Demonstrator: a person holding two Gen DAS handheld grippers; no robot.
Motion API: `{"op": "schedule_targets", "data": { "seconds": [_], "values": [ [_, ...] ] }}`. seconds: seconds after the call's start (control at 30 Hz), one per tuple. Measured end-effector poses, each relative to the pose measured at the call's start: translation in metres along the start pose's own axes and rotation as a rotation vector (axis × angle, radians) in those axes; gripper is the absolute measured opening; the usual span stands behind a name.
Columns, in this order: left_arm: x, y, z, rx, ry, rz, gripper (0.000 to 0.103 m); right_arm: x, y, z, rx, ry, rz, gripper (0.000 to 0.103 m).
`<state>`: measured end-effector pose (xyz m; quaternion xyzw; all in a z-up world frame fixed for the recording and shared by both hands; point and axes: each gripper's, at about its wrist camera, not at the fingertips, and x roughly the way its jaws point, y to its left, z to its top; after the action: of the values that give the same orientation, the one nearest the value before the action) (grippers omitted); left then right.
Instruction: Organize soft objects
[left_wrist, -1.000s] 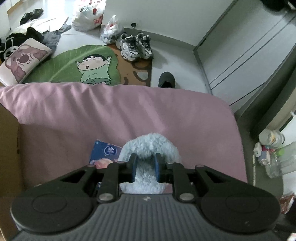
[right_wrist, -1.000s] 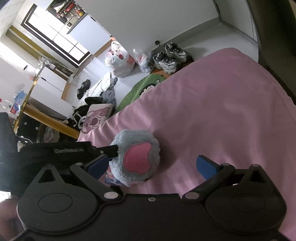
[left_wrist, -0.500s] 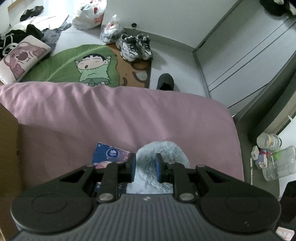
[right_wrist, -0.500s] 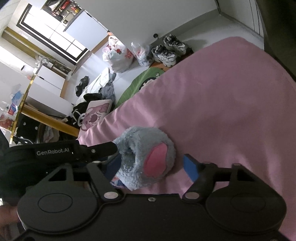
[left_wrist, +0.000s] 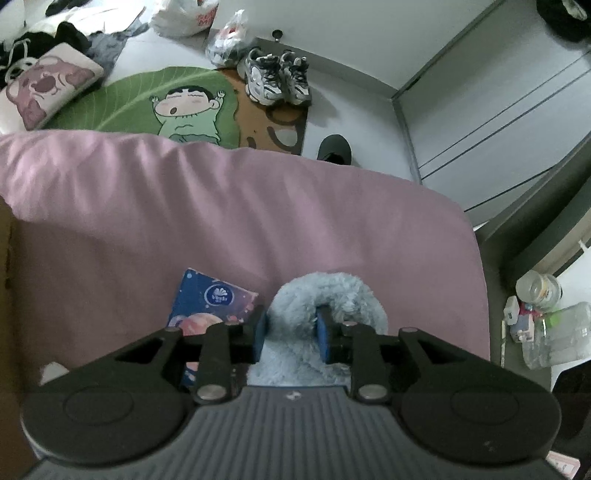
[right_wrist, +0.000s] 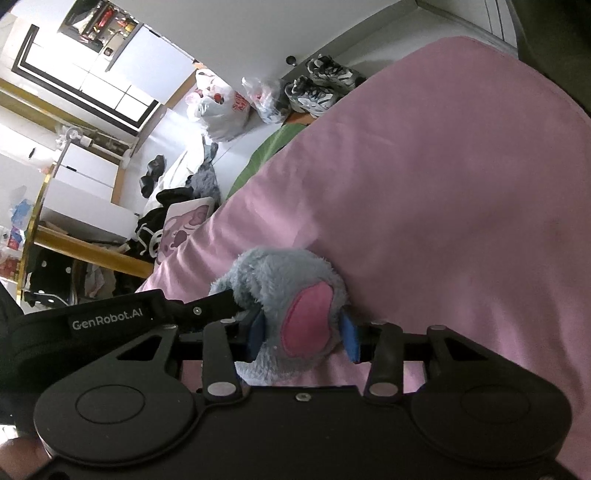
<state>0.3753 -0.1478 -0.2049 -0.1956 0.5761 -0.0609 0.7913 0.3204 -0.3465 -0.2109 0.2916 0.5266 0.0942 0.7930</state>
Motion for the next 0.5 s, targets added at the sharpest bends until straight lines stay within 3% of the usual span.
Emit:
{"op": "schedule_targets", "data": {
  "seconds": [0.13,0.5],
  "values": [
    [-0.003,0.002,-0.001,-0.015,0.0,-0.017,0.023,-0.003,0.002,-0.001,-0.01,-0.009,0.007,0.025],
    [-0.037,0.003,-0.018,-0.013,-0.027,-0.013,0.019,-0.019,0.015,-0.006,-0.046,-0.028,0.021,0.023]
  ]
}}
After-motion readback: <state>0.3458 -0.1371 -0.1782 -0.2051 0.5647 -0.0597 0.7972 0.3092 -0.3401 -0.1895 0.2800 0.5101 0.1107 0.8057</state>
